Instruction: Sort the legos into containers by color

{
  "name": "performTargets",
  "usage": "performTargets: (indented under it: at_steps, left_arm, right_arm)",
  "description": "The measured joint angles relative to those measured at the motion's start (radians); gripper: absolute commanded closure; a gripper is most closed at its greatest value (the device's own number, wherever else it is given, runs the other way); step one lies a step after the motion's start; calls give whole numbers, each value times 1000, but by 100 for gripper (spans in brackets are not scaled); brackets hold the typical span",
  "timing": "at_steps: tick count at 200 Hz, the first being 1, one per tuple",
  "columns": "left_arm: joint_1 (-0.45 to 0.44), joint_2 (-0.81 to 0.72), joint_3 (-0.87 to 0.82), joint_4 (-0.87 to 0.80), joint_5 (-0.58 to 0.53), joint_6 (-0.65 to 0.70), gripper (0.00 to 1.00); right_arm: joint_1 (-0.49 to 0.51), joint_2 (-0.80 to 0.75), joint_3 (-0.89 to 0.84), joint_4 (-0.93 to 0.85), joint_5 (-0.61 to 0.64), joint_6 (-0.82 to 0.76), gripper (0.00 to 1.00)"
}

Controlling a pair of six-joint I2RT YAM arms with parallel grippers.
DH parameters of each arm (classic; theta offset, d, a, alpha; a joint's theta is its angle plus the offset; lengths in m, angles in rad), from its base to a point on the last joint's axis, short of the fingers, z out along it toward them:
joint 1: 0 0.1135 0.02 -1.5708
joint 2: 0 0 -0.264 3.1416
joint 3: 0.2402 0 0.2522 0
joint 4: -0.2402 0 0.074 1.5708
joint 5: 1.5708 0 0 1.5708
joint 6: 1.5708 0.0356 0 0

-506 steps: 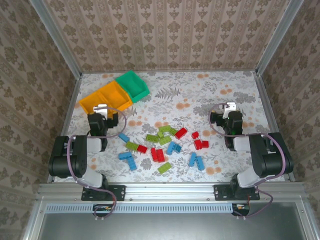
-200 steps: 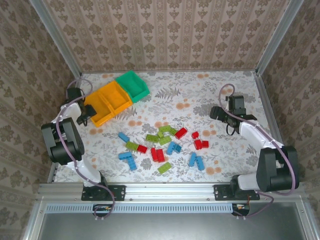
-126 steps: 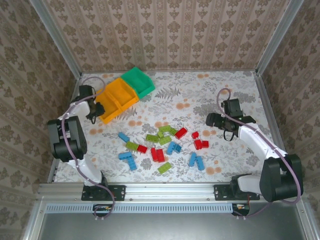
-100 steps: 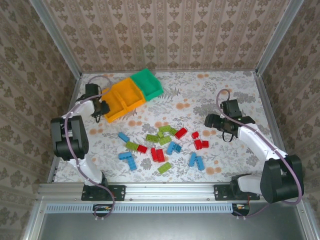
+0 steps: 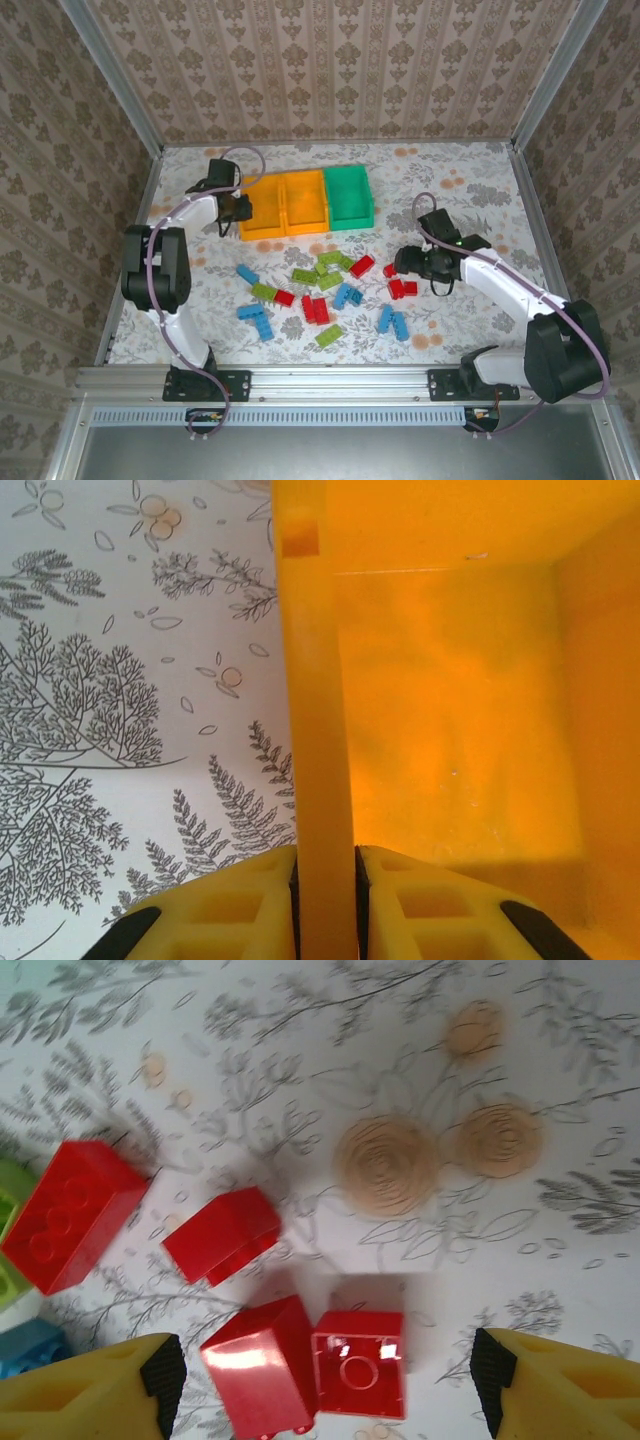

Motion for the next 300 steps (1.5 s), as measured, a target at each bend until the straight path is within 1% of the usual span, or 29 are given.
performTargets:
  at_steps: [18, 37, 89, 163, 219, 255, 280, 300]
  left_arm:
    - [-12, 0, 1, 1, -1, 14, 78]
    - [-30, 0, 1, 1, -5, 31, 78]
    - [-76, -5, -14, 22, -13, 58, 77]
    - [-113, -34, -57, 43, -11, 85, 76]
    - [-124, -43, -79, 43, -11, 81, 69]
    - [-125, -43, -83, 39, -13, 76, 66]
    - [-124, -48, -83, 35, -20, 74, 65]
    - [-124, -50, -83, 35, -25, 74, 64]
  right_arm:
    - [69, 8, 2, -1, 9, -5, 22]
    - [127, 45, 21, -18, 32, -25, 26]
    - [202, 134, 43, -55, 95, -54, 30]
    - [241, 204, 68, -61, 138, -62, 39]
    - [249, 234, 79, -64, 153, -80, 52]
    - [263, 259, 96, -70, 167, -88, 64]
    - [270, 264, 107, -78, 187, -85, 69]
    - [270, 264, 108, -89, 196, -84, 71]
